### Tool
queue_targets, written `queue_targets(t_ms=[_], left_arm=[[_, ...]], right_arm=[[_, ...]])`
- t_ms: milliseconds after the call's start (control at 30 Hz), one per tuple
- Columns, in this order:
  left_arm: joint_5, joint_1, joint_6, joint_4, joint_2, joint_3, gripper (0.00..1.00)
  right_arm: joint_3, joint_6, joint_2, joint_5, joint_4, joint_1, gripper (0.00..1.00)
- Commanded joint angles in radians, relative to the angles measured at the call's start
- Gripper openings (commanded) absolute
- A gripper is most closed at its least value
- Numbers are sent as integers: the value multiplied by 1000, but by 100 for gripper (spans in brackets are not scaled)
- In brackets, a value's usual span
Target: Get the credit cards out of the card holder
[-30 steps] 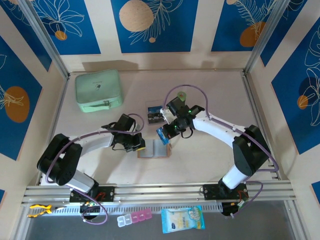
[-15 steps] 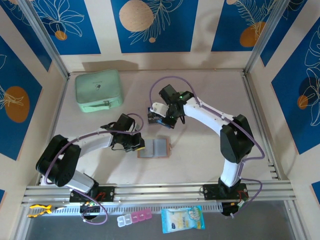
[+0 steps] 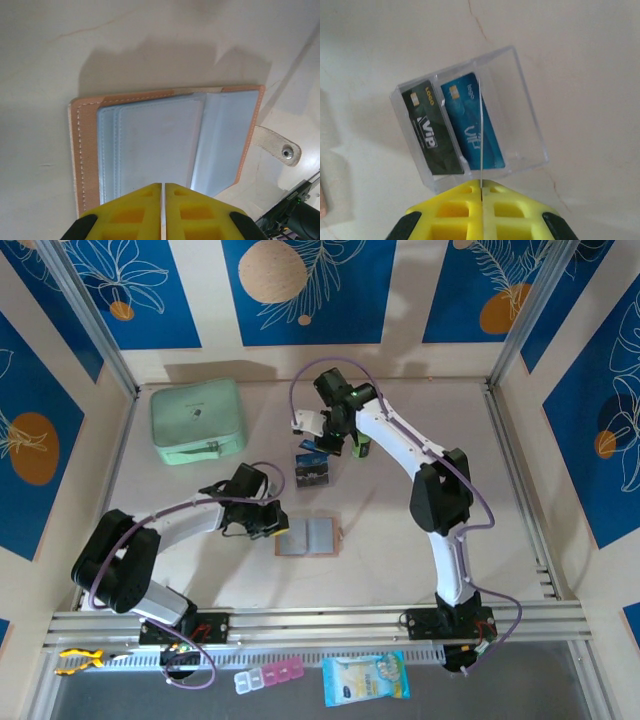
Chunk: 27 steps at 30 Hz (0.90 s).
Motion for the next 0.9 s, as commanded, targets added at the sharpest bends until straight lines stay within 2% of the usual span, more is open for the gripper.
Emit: queue_targets(t_ms=[0, 433, 767, 867], left_arm=[[-5, 10, -4, -29, -7, 24, 10], [-7, 15, 2, -51, -8, 24, 10], [-10, 18, 1, -56, -23, 14, 10], [-12, 18, 1, -55, -24, 14, 10]], right_arm=[[74, -49, 46, -84, -64, -6, 0], [66, -82, 115, -78, -104, -18, 0], [65, -66, 126, -118, -177, -17, 0], [67, -65, 135, -92, -162, -19, 0]])
